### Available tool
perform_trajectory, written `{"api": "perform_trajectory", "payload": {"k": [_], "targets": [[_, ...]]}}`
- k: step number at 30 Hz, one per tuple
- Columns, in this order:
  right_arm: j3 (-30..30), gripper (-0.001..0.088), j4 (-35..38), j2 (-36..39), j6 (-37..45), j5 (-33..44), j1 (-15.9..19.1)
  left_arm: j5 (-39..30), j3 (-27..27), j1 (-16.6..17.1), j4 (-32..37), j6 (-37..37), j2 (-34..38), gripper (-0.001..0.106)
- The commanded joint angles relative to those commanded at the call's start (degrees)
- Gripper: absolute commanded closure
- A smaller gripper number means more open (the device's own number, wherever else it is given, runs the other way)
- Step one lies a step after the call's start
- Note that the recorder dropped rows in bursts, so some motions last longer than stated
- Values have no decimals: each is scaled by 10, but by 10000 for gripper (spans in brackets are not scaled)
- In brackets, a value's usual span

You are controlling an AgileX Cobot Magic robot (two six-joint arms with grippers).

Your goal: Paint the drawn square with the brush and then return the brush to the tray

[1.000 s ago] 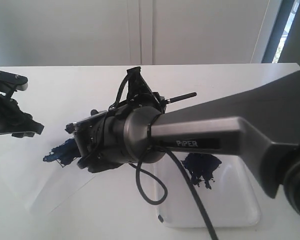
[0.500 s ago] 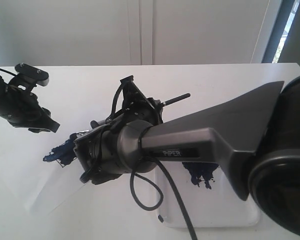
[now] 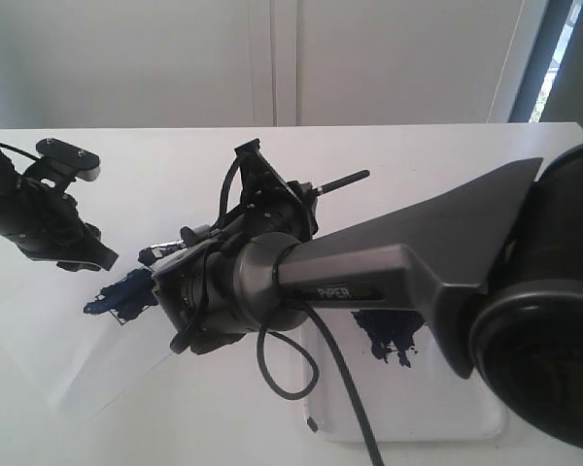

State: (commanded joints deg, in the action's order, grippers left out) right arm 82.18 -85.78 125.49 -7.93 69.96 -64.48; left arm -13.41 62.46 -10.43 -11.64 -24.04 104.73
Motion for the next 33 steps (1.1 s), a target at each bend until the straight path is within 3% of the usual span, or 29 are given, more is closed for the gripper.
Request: {"api": "perform_trajectory", "payload": {"k": [33], "targets": [[0, 868, -1, 4, 0, 0, 0, -6, 0, 0, -3, 0, 33, 570]]}}
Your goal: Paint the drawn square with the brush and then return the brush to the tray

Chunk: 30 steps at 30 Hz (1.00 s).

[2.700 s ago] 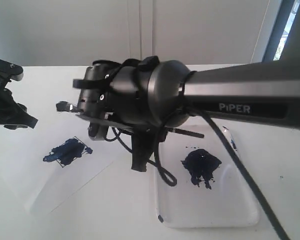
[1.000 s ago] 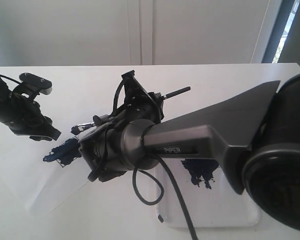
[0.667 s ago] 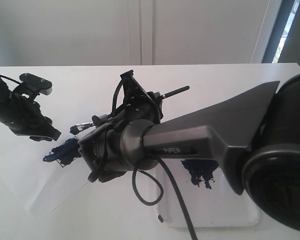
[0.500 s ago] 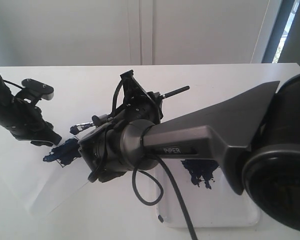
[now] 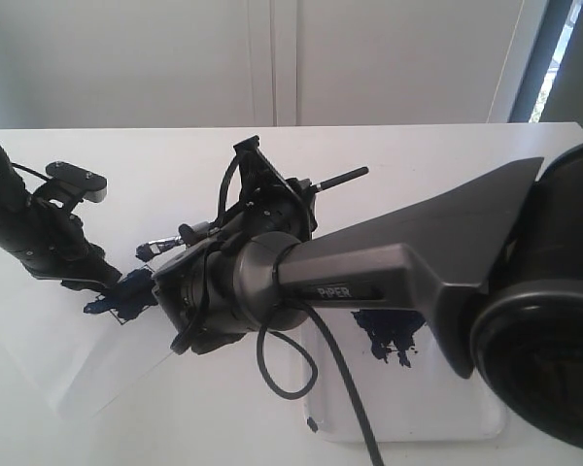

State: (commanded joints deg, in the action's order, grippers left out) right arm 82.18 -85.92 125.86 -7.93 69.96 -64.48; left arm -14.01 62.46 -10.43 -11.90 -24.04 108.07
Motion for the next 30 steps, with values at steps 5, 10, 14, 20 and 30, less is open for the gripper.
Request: {"api": "perform_trajectory", "payload": {"k": [5, 10, 14, 20, 30], "targets": [[0, 868, 0, 15, 1, 0, 0, 0, 0, 0, 0, 0, 0, 570], [0, 868, -1, 19, 1, 0, 0, 2, 0, 0, -5, 0, 0, 570], [0, 868, -1, 19, 1, 0, 0, 5, 0, 0, -7, 0, 0, 570], [0, 868, 3, 19, 2, 0, 0, 5, 0, 0, -7, 0, 0, 570], [0, 868, 40, 10, 31, 0, 0, 4, 0, 0, -7, 0, 0, 570]]}}
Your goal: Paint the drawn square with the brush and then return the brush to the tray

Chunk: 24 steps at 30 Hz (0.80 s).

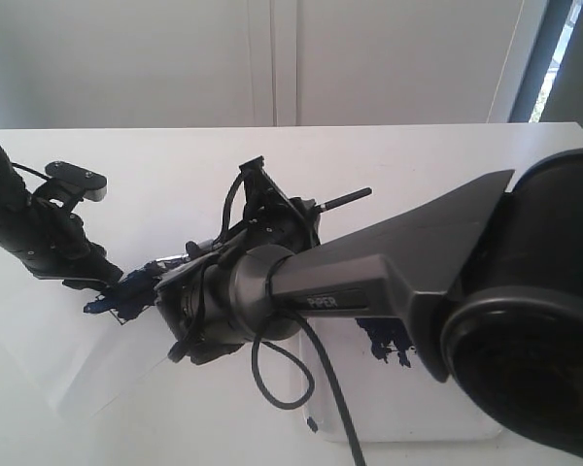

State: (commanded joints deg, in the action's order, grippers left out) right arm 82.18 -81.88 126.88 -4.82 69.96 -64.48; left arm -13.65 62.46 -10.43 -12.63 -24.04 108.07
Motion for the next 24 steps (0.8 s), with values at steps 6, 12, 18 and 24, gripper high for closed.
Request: {"api": "perform_trajectory", "payload": {"k": [6, 12, 18, 24], "targets": [[0, 868, 33, -22, 23, 0, 0, 0, 0, 0, 0, 0, 0, 570], [-8, 868, 50, -29, 36, 0, 0, 0, 2, 0, 0, 0, 0, 570], [-8, 868, 50, -40, 22, 0, 0, -1, 3, 0, -2, 0, 1, 641], [-8, 868, 66, -69, 20, 0, -1, -6, 3, 0, -2, -1, 5, 641]]}}
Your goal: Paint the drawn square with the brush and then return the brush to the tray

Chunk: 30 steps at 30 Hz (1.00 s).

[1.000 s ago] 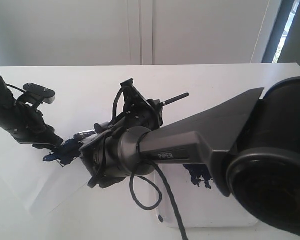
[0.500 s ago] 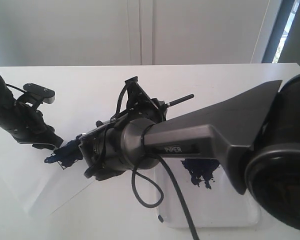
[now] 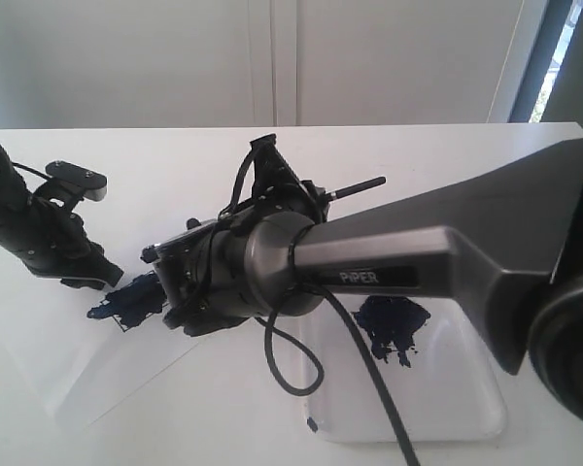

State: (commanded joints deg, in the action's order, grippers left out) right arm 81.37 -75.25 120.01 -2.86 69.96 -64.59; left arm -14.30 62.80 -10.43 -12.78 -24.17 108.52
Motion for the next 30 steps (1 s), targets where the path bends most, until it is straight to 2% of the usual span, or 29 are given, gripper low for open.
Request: {"api": "perform_trajectory", "payload": {"k": [4, 16, 30], "targets": [[-4, 868, 34, -10, 12, 0, 0, 0, 0, 0, 0, -3, 2, 641], [-48, 868, 35, -13, 17, 0, -7, -2, 0, 0, 0, -13, 2, 641], [-48, 868, 59, -13, 29, 0, -14, -3, 0, 0, 0, -13, 2, 641]]}}
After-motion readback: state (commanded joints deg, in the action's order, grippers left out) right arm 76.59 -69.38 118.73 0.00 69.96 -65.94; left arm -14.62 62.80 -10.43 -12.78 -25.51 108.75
